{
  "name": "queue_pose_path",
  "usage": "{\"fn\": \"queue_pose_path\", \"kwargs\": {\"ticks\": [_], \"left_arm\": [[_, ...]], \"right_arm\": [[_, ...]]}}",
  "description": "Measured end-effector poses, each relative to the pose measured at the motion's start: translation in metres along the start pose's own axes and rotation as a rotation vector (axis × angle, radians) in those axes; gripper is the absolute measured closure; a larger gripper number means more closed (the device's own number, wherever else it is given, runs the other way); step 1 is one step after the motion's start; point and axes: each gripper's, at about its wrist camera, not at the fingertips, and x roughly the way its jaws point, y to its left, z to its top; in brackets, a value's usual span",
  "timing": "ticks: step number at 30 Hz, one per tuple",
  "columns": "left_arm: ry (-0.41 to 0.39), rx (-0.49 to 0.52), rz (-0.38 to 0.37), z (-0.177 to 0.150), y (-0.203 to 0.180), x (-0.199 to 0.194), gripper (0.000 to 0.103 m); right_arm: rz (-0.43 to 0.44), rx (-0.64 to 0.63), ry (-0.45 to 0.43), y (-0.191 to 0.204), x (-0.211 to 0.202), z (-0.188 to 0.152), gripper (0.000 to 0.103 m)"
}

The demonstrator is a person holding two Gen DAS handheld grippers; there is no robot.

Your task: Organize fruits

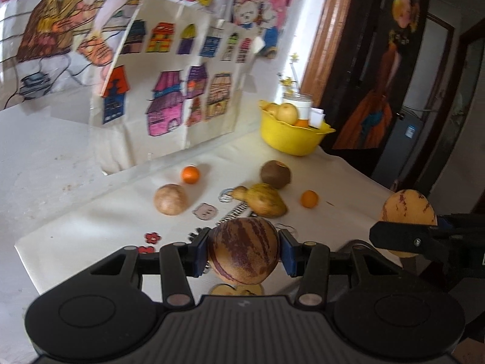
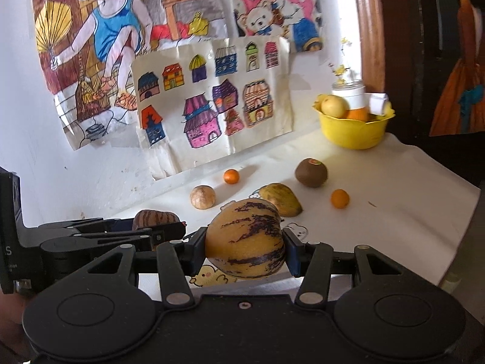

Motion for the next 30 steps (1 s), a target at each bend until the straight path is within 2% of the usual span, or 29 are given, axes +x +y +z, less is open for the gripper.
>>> {"fn": "queue_pose_path", "kwargs": {"ticks": [14, 30], "left_arm": [[0.042, 0.077, -0.094, -0.019, -0.052, -0.003, 0.052], [0.127, 0.124, -0.13, -0.044, -0.075, 0.017, 0.052]], "right_arm": [[-0.078, 0.085, -0.038, -0.034, -0.052, -0.027, 0.05], [-0.091, 0.154, 0.016, -0.061, -0.035, -0.053, 0.05]]}}
